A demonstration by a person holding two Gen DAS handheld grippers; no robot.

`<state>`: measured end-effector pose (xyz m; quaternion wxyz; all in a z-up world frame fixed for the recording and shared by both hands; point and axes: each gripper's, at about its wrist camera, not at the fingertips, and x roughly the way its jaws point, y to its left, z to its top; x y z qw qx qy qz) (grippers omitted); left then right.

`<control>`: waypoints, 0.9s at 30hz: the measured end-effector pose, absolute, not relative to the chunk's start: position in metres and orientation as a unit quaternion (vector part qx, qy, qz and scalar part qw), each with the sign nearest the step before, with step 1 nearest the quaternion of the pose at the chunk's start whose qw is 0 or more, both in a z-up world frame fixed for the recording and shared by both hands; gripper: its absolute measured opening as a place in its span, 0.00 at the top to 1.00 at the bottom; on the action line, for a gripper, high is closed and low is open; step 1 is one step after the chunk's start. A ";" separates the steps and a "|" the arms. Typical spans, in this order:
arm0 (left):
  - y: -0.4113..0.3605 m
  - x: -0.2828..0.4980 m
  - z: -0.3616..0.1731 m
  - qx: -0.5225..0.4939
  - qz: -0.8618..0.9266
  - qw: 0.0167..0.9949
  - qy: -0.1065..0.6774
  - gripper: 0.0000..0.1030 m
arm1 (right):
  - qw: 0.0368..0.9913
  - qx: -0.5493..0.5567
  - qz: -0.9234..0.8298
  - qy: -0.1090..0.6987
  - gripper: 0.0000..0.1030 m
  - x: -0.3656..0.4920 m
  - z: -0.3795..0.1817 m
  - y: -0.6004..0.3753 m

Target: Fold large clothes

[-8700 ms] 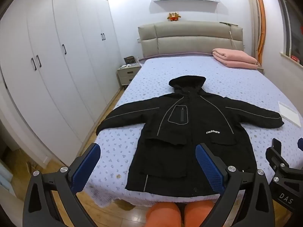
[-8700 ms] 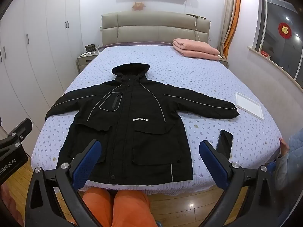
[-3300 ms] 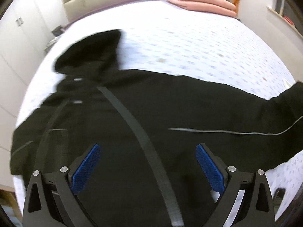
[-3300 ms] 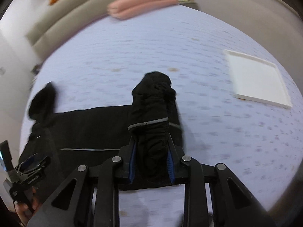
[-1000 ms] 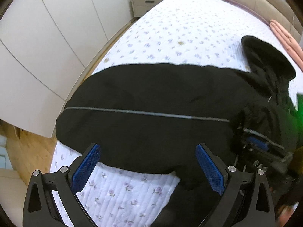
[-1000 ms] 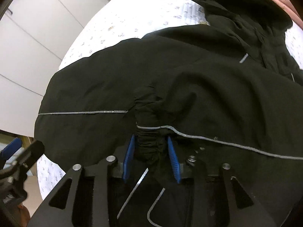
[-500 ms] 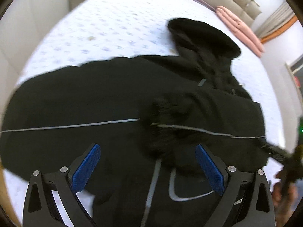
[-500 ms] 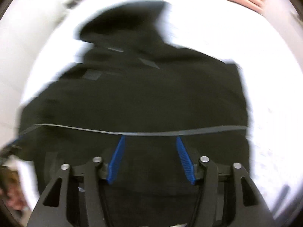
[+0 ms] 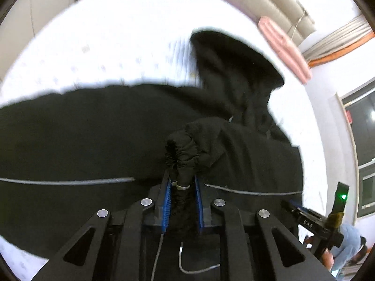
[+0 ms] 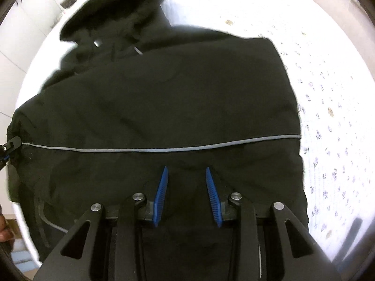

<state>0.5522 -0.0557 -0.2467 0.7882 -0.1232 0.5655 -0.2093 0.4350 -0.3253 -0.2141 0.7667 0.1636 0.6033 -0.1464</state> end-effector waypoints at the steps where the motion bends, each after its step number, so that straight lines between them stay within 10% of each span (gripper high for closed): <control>1: -0.047 0.553 -0.238 -0.128 -0.204 0.793 0.559 0.82 | 0.770 0.165 -0.143 0.599 0.59 0.434 -0.206 -0.326; 11: -0.029 0.550 -0.305 -0.039 -0.117 0.785 0.607 0.71 | 0.761 0.132 -0.127 0.623 0.44 0.435 -0.254 -0.301; 27: -0.084 0.549 -0.240 0.007 -0.171 0.822 0.543 0.57 | 0.791 0.127 -0.171 0.573 0.42 0.514 -0.230 -0.369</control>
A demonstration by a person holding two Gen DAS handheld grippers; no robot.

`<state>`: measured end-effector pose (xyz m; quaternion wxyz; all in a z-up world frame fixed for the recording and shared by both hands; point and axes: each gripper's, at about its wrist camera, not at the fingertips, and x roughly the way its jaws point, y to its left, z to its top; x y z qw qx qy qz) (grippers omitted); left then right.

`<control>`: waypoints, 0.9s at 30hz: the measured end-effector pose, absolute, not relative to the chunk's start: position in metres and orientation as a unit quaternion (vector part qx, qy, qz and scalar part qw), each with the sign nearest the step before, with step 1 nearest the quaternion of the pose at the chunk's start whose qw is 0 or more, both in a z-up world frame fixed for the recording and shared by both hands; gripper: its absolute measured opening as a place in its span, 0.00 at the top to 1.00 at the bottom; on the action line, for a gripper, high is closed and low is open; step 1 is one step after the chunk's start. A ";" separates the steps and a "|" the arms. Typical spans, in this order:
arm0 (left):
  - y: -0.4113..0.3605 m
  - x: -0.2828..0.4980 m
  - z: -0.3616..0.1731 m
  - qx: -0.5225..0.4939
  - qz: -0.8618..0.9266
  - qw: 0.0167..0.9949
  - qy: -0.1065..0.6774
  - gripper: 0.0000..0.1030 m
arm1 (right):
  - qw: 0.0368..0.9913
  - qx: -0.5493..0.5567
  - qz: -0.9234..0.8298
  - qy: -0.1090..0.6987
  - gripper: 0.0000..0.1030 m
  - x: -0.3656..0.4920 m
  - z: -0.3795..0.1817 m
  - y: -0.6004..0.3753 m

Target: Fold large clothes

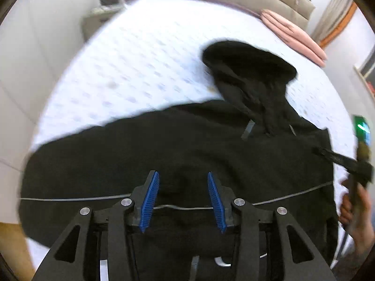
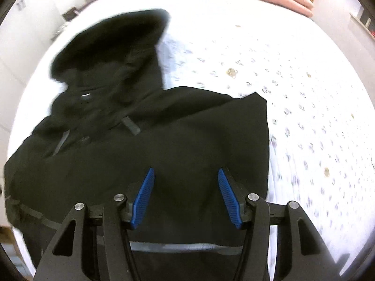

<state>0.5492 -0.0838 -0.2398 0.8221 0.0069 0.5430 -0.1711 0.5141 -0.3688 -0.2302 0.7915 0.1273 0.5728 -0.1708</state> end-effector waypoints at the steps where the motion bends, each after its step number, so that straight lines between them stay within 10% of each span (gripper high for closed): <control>1: -0.087 0.550 -0.252 0.005 -0.178 0.814 0.553 0.57 | 0.781 0.127 -0.176 0.585 0.42 0.521 -0.242 -0.373; 14: -0.075 0.537 -0.272 -0.004 -0.158 0.799 0.580 0.57 | 0.791 0.130 -0.155 0.577 0.40 0.491 -0.219 -0.344; 27: 0.181 0.478 -0.278 -0.198 0.132 0.778 0.581 0.56 | 0.734 0.094 -0.143 0.658 0.39 0.438 -0.252 -0.293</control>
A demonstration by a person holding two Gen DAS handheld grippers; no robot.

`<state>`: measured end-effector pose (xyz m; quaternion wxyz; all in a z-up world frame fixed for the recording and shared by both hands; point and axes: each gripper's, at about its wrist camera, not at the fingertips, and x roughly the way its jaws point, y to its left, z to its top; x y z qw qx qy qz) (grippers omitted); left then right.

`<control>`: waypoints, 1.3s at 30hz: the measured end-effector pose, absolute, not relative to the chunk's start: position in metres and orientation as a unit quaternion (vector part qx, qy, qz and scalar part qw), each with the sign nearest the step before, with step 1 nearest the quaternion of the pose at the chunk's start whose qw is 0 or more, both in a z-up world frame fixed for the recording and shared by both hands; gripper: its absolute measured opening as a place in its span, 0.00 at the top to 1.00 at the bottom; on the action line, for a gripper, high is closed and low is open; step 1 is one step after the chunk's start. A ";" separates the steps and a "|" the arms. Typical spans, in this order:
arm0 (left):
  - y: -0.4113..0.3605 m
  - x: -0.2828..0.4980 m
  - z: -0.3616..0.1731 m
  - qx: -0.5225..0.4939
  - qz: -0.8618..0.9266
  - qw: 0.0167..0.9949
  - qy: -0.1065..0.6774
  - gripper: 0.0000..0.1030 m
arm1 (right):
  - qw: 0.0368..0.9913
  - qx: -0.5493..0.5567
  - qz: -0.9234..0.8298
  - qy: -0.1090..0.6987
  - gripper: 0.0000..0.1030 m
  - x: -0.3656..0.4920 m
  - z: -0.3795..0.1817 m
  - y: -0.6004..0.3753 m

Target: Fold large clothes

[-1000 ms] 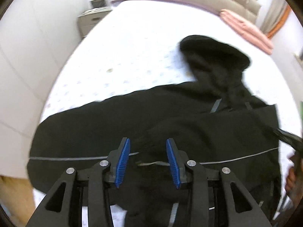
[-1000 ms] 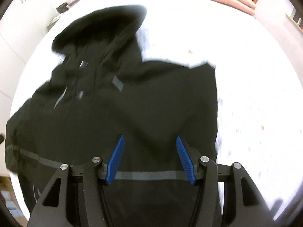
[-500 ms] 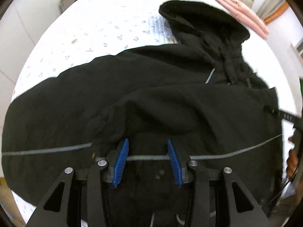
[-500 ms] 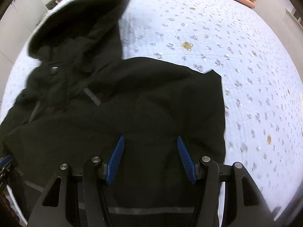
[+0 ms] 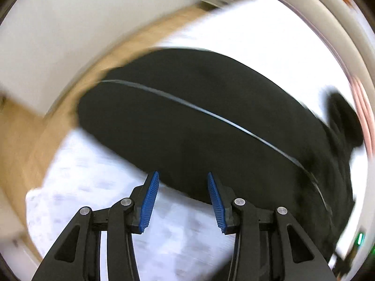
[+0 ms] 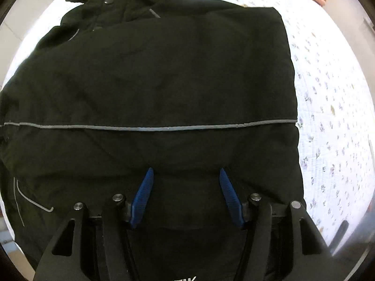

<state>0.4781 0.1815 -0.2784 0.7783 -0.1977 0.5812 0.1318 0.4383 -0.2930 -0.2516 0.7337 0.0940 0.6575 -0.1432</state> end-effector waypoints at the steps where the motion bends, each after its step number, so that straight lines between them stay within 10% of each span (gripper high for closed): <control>1: 0.199 0.476 -0.281 -0.200 0.166 0.772 0.580 0.56 | 0.733 0.098 -0.142 0.658 0.39 0.440 -0.251 -0.293; 17: 0.317 0.495 -0.349 -0.427 0.212 0.715 0.511 0.48 | 0.723 0.074 -0.150 0.670 0.36 0.466 -0.266 -0.275; 23: 0.304 0.513 -0.332 -0.332 0.233 0.750 0.522 0.84 | 0.723 0.078 -0.153 0.669 0.35 0.473 -0.278 -0.259; 39: 0.094 0.495 -0.182 0.011 0.108 0.889 0.446 0.87 | 0.729 0.090 -0.138 0.664 0.31 0.469 -0.286 -0.269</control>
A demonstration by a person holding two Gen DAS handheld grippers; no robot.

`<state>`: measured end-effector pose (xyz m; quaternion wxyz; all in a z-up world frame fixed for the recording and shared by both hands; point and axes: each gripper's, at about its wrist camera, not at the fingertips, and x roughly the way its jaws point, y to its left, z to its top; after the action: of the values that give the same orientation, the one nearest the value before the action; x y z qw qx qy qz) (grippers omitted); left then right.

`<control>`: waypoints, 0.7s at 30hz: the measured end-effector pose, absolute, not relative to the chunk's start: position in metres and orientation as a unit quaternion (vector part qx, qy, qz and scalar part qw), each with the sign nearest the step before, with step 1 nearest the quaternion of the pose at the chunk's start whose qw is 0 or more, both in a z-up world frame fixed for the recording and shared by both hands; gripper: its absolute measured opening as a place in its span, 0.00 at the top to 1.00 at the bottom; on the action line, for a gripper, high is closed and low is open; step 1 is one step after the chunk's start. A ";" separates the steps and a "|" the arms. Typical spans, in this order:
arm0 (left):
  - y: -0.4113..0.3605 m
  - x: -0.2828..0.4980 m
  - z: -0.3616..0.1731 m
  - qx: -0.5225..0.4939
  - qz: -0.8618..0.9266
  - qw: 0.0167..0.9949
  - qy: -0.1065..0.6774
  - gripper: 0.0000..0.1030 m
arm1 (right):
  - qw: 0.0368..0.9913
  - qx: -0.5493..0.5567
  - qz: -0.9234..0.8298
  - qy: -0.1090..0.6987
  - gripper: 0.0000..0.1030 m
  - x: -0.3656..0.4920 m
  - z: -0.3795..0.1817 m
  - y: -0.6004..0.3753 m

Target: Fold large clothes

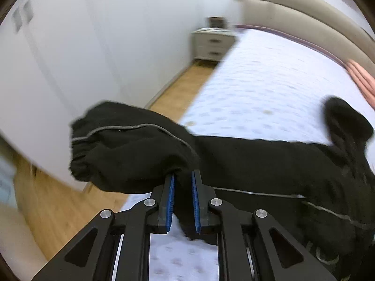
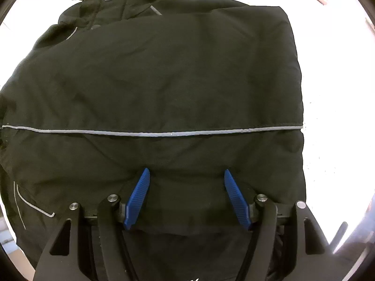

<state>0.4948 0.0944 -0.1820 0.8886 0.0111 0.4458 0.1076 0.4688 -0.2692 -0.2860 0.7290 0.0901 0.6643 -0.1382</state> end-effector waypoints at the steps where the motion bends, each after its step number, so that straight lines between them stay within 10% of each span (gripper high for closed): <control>1: 0.076 0.493 -0.179 0.024 0.088 0.892 0.442 0.87 | 0.730 0.092 -0.137 0.663 0.31 0.469 -0.286 -0.270; 14: -0.121 0.431 -0.233 0.206 -0.162 0.858 0.441 0.90 | 0.737 0.107 -0.125 0.656 0.29 0.457 -0.281 -0.281; 21: -0.114 0.410 -0.239 0.168 -0.200 0.831 0.492 0.71 | 0.761 0.150 -0.078 0.626 0.29 0.453 -0.242 -0.285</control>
<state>0.4102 -0.1137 -0.2392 0.8307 0.1680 0.4916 -0.2001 0.4525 -0.2855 -0.2416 0.7611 0.1503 0.6261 -0.0780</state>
